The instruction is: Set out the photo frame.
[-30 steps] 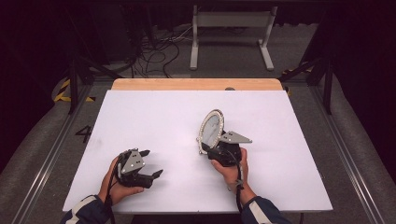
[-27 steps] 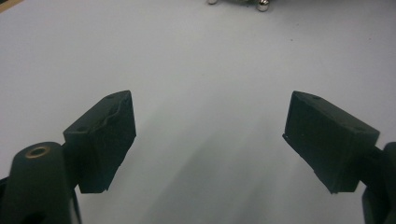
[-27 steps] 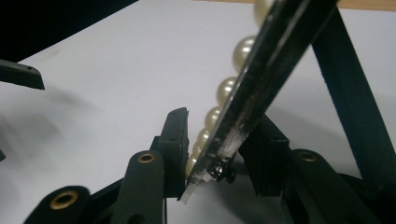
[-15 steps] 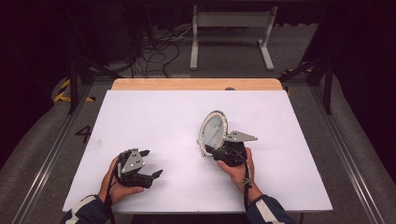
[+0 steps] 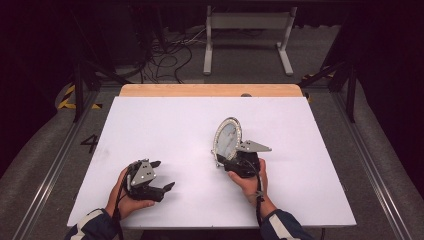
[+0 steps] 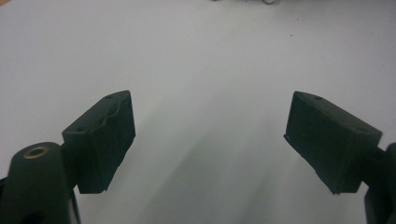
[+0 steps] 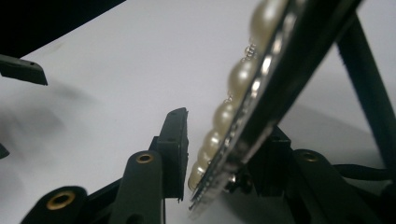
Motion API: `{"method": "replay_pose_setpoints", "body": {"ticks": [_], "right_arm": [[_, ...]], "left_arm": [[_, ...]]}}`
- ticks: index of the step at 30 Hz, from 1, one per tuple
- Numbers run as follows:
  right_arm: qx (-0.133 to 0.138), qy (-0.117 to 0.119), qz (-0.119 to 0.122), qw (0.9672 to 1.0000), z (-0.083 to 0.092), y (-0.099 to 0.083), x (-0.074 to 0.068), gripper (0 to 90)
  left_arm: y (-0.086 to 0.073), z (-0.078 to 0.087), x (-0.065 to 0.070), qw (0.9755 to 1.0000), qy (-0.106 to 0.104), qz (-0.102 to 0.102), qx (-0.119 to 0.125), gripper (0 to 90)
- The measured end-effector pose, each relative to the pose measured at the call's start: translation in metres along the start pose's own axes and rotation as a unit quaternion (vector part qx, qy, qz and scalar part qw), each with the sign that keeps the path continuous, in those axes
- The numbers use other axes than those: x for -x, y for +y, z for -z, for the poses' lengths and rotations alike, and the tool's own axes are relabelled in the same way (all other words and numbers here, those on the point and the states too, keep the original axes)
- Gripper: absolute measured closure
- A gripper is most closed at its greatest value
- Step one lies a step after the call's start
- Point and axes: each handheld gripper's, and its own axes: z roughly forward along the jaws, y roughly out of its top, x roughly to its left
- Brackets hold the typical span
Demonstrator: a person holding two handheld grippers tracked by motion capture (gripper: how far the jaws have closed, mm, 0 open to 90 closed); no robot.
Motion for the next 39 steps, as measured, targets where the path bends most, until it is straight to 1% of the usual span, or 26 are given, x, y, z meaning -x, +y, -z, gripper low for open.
{"method": "replay_pose_setpoints", "body": {"ticks": [1, 2, 4, 7, 9, 10, 11, 15, 16, 18, 24, 27, 29, 30, 31, 32, 33, 34, 35, 36, 38, 39], "right_arm": [[-0.001, -0.01, -0.002, 0.9999, -0.004, -0.002, -0.002, 66.1], [-0.001, -0.013, -0.002, 0.9999, -0.004, -0.002, -0.002, 66.6], [-0.002, -0.011, -0.006, 0.9999, -0.004, -0.002, -0.002, 66.7], [-0.005, -0.015, 0.0, 0.9999, -0.004, -0.002, -0.003, 67.6], [-0.012, -0.009, 0.003, 0.9999, -0.003, -0.001, -0.001, 71.8], [-0.012, -0.009, 0.003, 0.9999, -0.003, -0.001, -0.001, 71.8], [-0.017, 0.002, 0.002, 0.9998, -0.002, -0.001, 0.002, 74.3], [-0.024, 0.009, 0.006, 0.9997, -0.001, 0.0, 0.003, 74.8], [-0.029, 0.017, 0.003, 0.9994, 0.001, 0.0, 0.005, 75.4], [-0.032, 0.021, 0.005, 0.9993, 0.001, 0.001, 0.005, 75.6], [-0.061, 0.057, 0.006, 0.9965, 0.006, 0.004, 0.013, 76.9], [-0.07, 0.071, 0.012, 0.9949, 0.009, 0.004, 0.017, 77.3], [-0.07, 0.072, 0.012, 0.9949, 0.01, 0.004, 0.017, 77.2], [-0.072, 0.068, 0.019, 0.9949, 0.011, 0.003, 0.016, 75.9], [-0.072, 0.068, 0.019, 0.9949, 0.011, 0.003, 0.016, 75.9], [-0.075, 0.06, 0.033, 0.9948, 0.013, 0.003, 0.014, 73.3], [-0.075, 0.06, 0.033, 0.9948, 0.013, 0.003, 0.014, 73.3], [-0.075, 0.049, 0.047, 0.9949, 0.016, 0.003, 0.011, 68.7], [-0.075, 0.049, 0.047, 0.9949, 0.016, 0.003, 0.011, 68.7], [-0.07, 0.04, 0.049, 0.9956, 0.019, 0.002, 0.01, 67.8], [-0.061, 0.036, 0.05, 0.9963, 0.022, 0.002, 0.01, 68.0], [-0.056, 0.033, 0.05, 0.9966, 0.025, 0.002, 0.01, 68.4]], "left_arm": [[0.0, 0.0, 0.0, 1.0, 0.0, 0.0, 0.0, 16.5], [0.0, 0.0, 0.0, 1.0, -0.001, 0.001, 0.0, 16.5], [0.0, 0.0, 0.0, 1.0, -0.001, 0.001, 0.0, 16.5], [0.0, -0.001, 0.0, 1.0, 0.002, 0.0, -0.004, 16.6], [0.0, -0.001, 0.0, 1.0, 0.002, -0.002, -0.004, 16.6], [0.0, -0.001, 0.0, 1.0, 0.002, -0.002, -0.004, 16.6], [0.0, 0.0, 0.0, 1.0, 0.002, -0.002, -0.003, 16.5], [0.0, 0.0, 0.0, 1.0, 0.002, -0.003, -0.004, 16.4], [0.0, 0.0, 0.0, 1.0, 0.002, -0.003, -0.004, 16.3], [0.001, 0.0, 0.001, 1.0, 0.003, -0.004, -0.006, 16.3], [0.001, -0.001, 0.001, 1.0, 0.0, -0.007, -0.005, 16.2], [0.002, -0.002, 0.001, 0.9999, -0.001, -0.008, -0.007, 16.2], [0.003, -0.003, 0.001, 0.9999, -0.002, -0.01, -0.006, 16.2], [0.006, -0.003, 0.0, 1.0, -0.001, -0.009, -0.002, 16.2], [0.006, -0.003, 0.0, 1.0, -0.001, -0.009, -0.002, 16.2], [0.008, -0.005, -0.002, 1.0, -0.003, -0.005, 0.001, 16.2], [0.008, -0.005, -0.002, 1.0, -0.003, -0.005, 0.001, 16.2], [0.011, -0.009, -0.004, 1.0, -0.007, 0.0, 0.004, 16.2], [0.011, -0.009, -0.004, 1.0, -0.007, 0.0, 0.004, 16.2], [0.016, -0.013, -0.006, 0.9998, -0.015, 0.006, 0.006, 16.2], [0.022, -0.018, -0.008, 0.9998, -0.019, 0.006, 0.008, 16.0], [0.026, -0.02, -0.009, 0.9996, -0.025, 0.009, 0.012, 16.0]]}}
